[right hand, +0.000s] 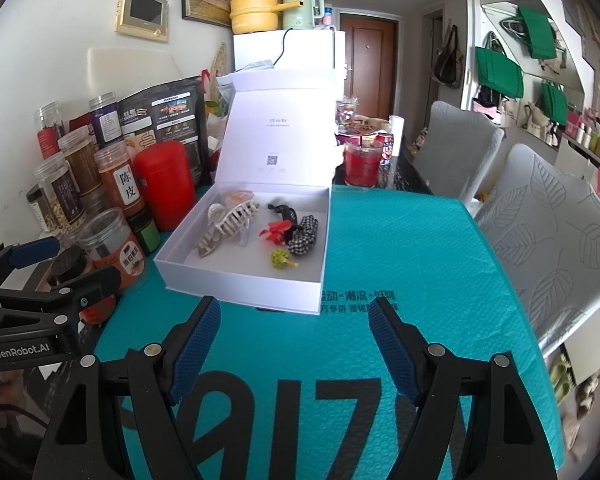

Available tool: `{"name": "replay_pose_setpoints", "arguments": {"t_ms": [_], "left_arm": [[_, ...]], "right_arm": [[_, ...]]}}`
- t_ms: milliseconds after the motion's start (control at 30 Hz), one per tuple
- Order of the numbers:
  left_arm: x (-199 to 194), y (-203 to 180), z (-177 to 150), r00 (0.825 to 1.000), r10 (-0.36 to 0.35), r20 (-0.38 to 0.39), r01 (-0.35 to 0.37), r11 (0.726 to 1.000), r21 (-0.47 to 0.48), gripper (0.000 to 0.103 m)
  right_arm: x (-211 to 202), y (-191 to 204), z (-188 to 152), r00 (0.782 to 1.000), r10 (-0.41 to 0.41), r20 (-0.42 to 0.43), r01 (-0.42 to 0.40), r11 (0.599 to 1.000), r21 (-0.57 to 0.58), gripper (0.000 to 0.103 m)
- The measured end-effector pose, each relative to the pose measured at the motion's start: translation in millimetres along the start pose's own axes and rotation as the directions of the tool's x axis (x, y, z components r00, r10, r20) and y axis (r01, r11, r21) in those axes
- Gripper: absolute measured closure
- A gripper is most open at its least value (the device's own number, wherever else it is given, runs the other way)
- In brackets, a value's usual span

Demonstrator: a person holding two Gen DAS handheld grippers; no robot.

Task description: Organize rigid objects

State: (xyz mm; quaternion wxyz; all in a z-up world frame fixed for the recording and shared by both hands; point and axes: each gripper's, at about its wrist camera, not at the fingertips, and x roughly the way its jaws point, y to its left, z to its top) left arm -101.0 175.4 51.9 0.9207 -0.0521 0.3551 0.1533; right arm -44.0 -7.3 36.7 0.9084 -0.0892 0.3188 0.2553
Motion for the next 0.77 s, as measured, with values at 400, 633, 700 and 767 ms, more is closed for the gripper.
{"name": "replay_pose_setpoints", "arguments": {"t_ms": [400,633,700,767], "left_arm": [[0.1,-3.7,-0.9,1.000,-0.001,-0.010,0.001,1.000,0.009,0.001],[1.7,-6.7,-1.9,1.000,-0.012,-0.019,0.012,1.000,0.011,0.001],[2.9,-8.3,-2.3,1.000,-0.017,-0.024,0.017,1.000,0.015,0.001],[4.1,-9.9,-3.1,0.999,-0.022,-0.027,0.022,1.000,0.019,0.001]], "right_arm": [[3.0,-3.6,-2.9,1.000,-0.001,-0.010,0.001,1.000,0.019,0.025],[1.6,-7.3,-4.7,1.000,-0.001,-0.008,0.001,1.000,0.027,0.025],[2.0,-7.8,-5.2,1.000,-0.002,-0.009,0.002,1.000,0.030,0.025],[2.4,-8.9,-5.9,1.000,-0.003,-0.012,0.003,0.999,0.033,0.025]]}}
